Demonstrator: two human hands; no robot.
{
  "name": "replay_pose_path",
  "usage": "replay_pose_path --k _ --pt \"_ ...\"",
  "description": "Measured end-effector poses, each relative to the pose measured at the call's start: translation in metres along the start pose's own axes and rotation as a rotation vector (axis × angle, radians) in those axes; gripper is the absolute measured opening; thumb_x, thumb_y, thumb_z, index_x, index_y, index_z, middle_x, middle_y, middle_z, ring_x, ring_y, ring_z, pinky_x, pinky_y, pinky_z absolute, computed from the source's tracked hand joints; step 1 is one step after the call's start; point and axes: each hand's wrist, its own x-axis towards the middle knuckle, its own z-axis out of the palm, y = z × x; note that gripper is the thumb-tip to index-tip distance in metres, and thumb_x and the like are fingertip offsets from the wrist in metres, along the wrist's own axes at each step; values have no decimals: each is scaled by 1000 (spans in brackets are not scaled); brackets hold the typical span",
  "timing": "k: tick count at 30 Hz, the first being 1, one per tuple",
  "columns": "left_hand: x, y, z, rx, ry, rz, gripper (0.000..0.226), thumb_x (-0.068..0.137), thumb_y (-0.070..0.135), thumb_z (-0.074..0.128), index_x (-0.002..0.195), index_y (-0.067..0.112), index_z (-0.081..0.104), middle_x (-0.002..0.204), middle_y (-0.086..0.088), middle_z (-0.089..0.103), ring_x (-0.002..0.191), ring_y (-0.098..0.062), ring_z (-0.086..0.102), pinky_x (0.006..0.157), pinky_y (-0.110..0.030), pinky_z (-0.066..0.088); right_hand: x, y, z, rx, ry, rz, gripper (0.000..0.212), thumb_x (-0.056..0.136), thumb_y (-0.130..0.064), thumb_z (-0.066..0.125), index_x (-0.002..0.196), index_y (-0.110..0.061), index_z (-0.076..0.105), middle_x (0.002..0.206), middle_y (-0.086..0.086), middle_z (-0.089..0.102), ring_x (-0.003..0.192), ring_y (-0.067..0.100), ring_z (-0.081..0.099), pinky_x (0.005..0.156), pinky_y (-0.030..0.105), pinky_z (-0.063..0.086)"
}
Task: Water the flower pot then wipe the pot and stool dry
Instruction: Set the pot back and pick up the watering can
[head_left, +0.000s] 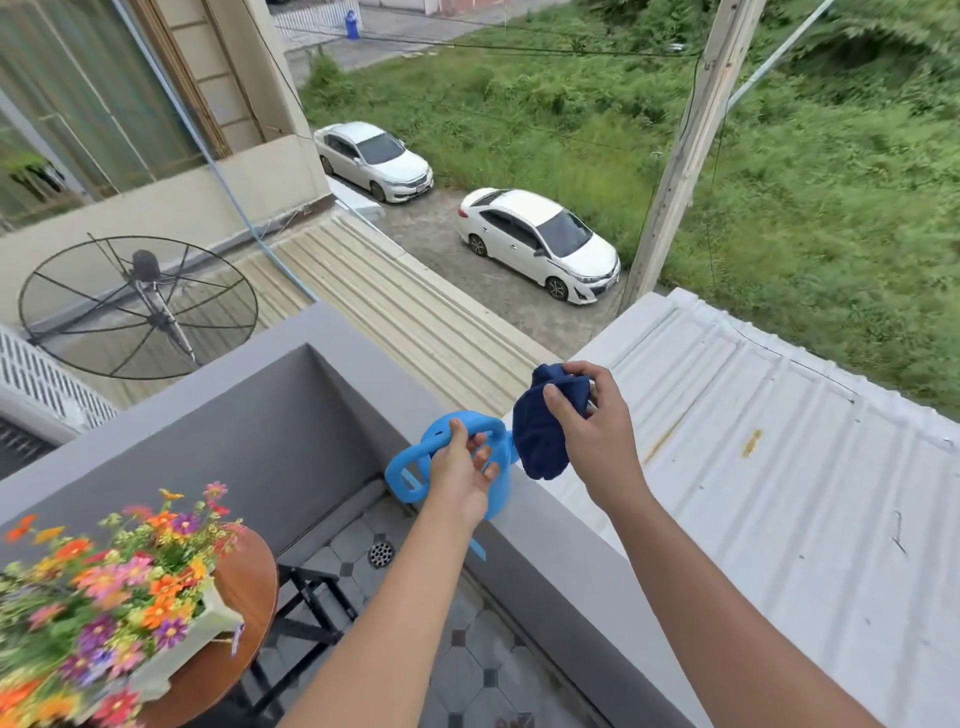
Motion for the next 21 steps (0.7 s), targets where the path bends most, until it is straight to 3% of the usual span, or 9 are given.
replay_pose_path --k 4,9,12,16,21 --pt "-1 10 -16 190 39 44 34 97 42 46 80 14 57 66 1 49 53 -12 44 47 -25 33 2 2 13 -12 -16 26 22 89 -35 68 102 -36 50 106 -14 66 103 21 67 92 54 55" --pt "-6 22 -46 386 139 149 45 96 51 38 79 13 54 54 5 50 63 -17 53 53 -28 34 4 5 23 -73 -63 12 26 92 -31 68 107 -23 47 103 -6 63 97 15 64 90 44 54" --pt "-13 33 -62 507 166 188 53 97 53 33 85 11 63 53 4 49 61 -16 50 56 -30 33 1 12 32 -61 -113 46 26 91 -30 68 105 -25 47 104 -4 64 97 16 64 90 45 54" --pt "-24 49 -80 590 209 249 54 97 52 30 81 11 61 56 -2 50 52 -14 42 59 -30 34 -9 20 57 -20 -179 98 26 87 -29 71 101 -31 48 108 -5 65 103 19 66 90 49 55" --pt "-4 61 -124 680 290 223 50 93 53 36 77 11 58 56 -2 51 53 -16 45 58 -31 33 -22 41 112 8 -305 170 29 88 -13 70 99 -30 49 100 -8 63 90 17 62 79 37 53"
